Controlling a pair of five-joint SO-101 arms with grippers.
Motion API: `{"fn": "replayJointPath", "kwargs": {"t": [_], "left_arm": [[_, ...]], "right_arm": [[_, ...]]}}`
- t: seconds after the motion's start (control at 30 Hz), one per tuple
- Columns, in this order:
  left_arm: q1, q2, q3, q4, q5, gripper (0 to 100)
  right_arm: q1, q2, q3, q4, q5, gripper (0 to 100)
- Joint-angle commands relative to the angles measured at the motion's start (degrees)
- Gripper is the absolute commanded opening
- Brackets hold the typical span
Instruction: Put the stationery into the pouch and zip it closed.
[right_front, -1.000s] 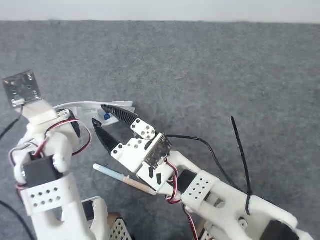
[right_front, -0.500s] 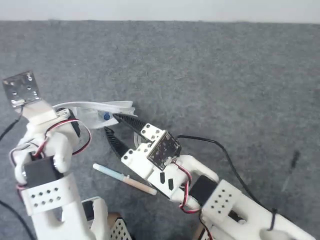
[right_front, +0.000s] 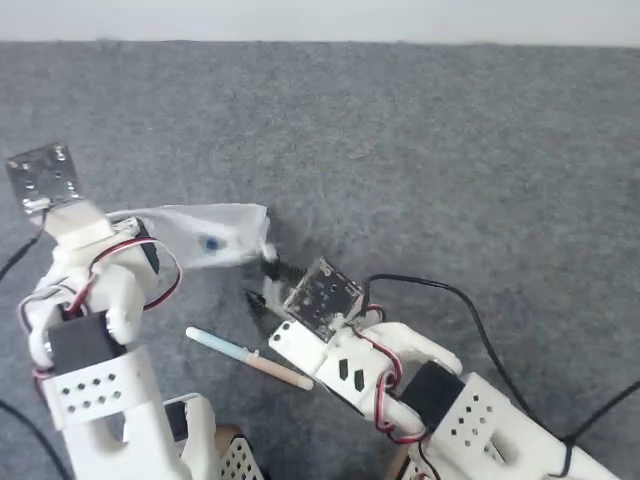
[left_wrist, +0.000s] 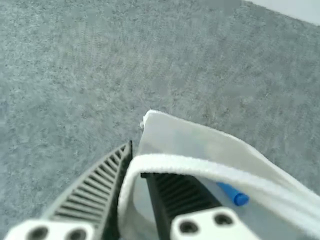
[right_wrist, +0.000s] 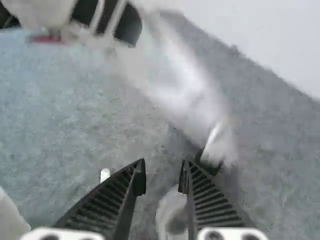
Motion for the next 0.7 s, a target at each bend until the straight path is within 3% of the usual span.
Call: {"fn": "replayJointPath", "kwargs": {"t": [0.0,0.17,0.67], "left_arm": [[-0.3,1.0,0.6,-1.7,-0.3,1],[-2.2,1.0,0.4,-1.8,-0.2,1],[-10.3,1.0,0.2,-3.9,5.1,1]], "right_arm": [[-2.3,-1.8,-1.9,2.6,-0.2,10.7],[-7.4,-1.7,0.9,3.0,0.1,10.9],[-7.6,-1.6,0.5,7.0,0.1,10.9]]}}
